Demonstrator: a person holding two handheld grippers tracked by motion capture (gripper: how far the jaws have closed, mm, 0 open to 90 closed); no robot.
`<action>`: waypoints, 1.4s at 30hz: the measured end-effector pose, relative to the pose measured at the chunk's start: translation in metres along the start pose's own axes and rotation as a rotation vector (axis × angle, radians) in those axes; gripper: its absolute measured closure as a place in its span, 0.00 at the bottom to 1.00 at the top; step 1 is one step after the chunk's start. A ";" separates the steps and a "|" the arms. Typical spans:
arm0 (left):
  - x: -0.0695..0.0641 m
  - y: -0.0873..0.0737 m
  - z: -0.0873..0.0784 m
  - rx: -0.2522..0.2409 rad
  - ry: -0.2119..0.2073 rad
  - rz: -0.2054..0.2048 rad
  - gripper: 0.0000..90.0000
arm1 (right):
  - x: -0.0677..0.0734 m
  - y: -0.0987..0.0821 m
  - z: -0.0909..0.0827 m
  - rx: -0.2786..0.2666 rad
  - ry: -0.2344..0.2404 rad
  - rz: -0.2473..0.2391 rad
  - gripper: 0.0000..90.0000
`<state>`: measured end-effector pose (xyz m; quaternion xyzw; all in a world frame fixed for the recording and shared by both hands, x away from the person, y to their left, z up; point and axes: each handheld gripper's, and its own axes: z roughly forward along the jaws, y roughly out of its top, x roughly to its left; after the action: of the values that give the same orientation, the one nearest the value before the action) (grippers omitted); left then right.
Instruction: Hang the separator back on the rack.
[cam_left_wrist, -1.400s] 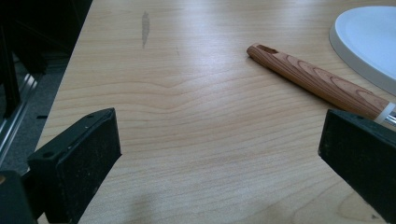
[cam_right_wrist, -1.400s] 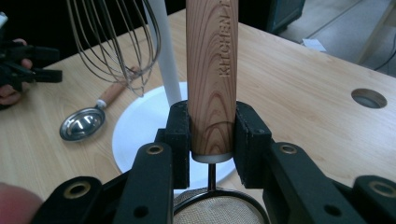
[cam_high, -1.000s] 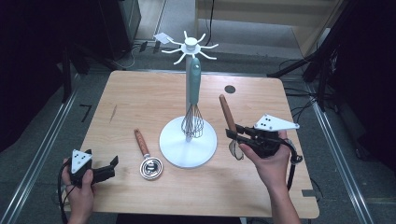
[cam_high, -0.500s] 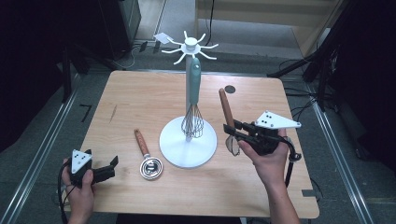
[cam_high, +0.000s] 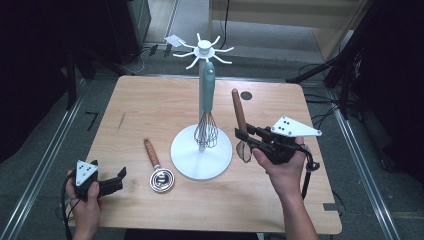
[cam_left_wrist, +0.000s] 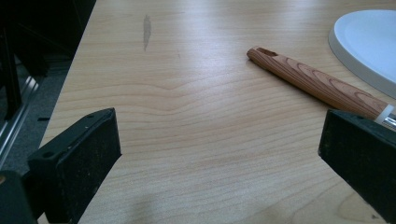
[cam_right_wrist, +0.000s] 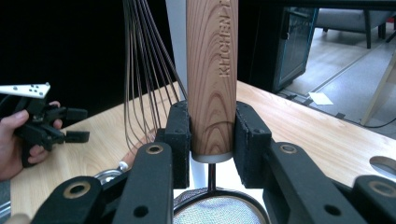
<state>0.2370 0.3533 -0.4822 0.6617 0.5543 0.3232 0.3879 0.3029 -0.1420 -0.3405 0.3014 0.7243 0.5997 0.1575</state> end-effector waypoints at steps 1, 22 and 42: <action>0.000 0.000 0.000 0.000 0.000 0.000 0.00 | 0.000 0.001 0.000 -0.004 0.003 0.002 0.79; 0.000 0.000 0.000 -0.001 0.000 0.002 0.00 | 0.010 0.017 0.004 -0.071 -0.039 -0.028 0.79; 0.000 0.000 0.000 -0.001 0.004 0.000 0.00 | 0.014 0.035 0.001 -0.116 -0.054 -0.038 0.79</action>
<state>0.2373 0.3530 -0.4824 0.6610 0.5548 0.3249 0.3871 0.3019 -0.1289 -0.3055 0.2942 0.6893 0.6293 0.2055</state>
